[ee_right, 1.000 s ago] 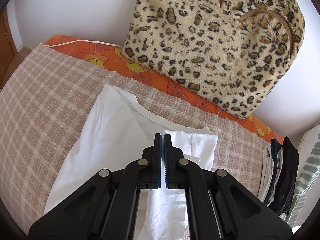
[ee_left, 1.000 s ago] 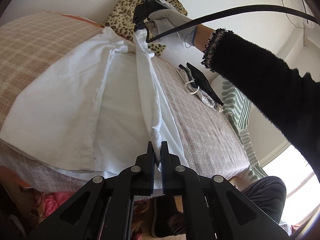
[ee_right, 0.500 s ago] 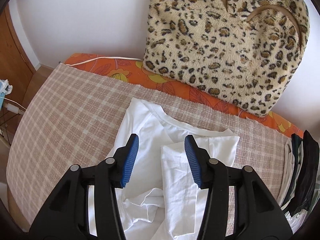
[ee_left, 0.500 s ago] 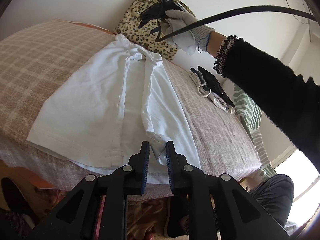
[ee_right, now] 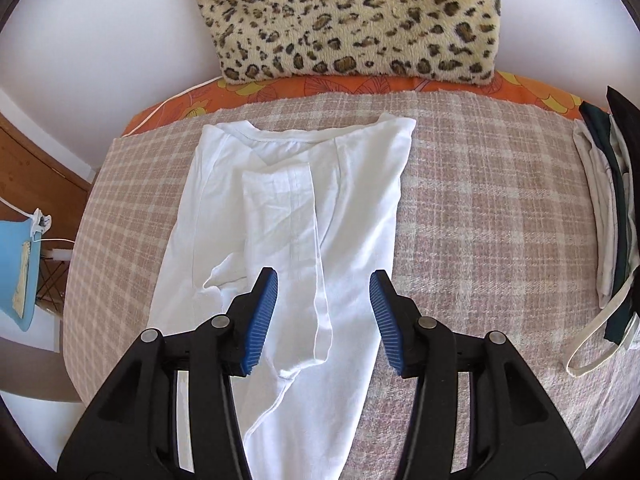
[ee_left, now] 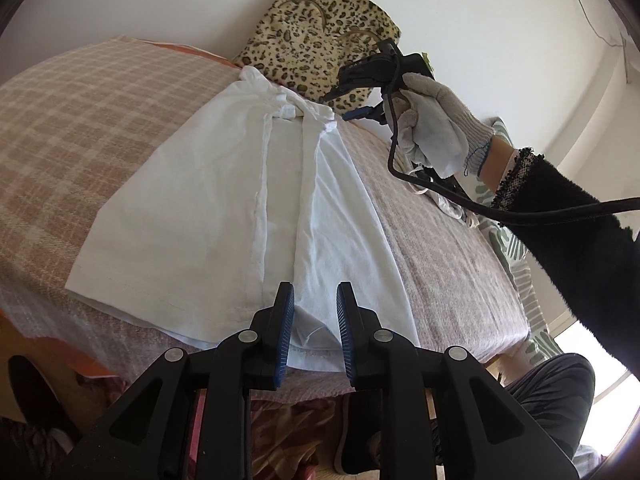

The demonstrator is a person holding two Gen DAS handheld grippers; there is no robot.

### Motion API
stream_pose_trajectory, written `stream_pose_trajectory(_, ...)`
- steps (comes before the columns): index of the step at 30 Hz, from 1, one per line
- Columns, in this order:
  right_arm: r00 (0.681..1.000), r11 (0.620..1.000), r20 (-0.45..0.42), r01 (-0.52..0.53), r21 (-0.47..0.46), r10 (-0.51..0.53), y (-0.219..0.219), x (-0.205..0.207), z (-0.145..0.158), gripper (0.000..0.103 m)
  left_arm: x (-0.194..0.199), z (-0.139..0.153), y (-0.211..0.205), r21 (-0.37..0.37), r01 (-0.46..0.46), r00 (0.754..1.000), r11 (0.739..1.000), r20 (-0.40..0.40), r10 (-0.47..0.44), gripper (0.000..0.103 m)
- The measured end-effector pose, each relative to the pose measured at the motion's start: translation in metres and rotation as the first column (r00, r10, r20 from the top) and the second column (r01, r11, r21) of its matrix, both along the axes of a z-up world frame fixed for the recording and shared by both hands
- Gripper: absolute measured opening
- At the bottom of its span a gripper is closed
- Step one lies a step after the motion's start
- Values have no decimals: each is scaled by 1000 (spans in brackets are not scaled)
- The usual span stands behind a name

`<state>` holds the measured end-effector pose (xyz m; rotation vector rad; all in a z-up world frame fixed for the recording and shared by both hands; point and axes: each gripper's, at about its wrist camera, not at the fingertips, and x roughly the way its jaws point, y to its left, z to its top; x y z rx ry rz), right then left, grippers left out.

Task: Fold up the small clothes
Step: 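Open both grippers to release the second fold, then pinch and straighten the folded center panel with the right gripper while the left gripper pinches the hem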

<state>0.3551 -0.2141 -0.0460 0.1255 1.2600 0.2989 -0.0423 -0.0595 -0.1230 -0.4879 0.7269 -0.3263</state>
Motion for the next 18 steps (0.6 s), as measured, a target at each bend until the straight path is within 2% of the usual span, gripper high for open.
stream_pose_trajectory(3,999,1000,-40,-21,-3,20,6,-9,-13,50,-1,2,3,-2,-12,1000,1000,3,12,22)
stream_pose_trajectory(5,998,1000,-55,-27,-14,26,11,-12,-20,46,-2,2,4,-8,-19,1000,1000,2,19,24)
stream_pose_trajectory(6,998,999,-58,-30,-16,29,14,-13,-21,35,-2,2,5,-10,-19,1000,1000,1,19,24)
stream_pose_trajectory(7,997,999,-62,-36,-14,35,17,-14,-22,21,-3,2,4,-10,-18,1000,1000,2,18,24)
stream_pose_trajectory(9,998,999,-56,-44,-29,42,24,-15,-21,11,-5,2,3,-3,-17,1000,1000,6,17,24)
stream_pose_trajectory(13,997,995,-12,-74,-61,73,42,-17,-8,5,-6,-2,2,-12,-7,1000,1000,-11,7,24)
stream_pose_trajectory(18,994,989,21,-106,-99,108,59,-15,4,4,0,-3,2,-17,5,1000,1000,-19,-5,27)
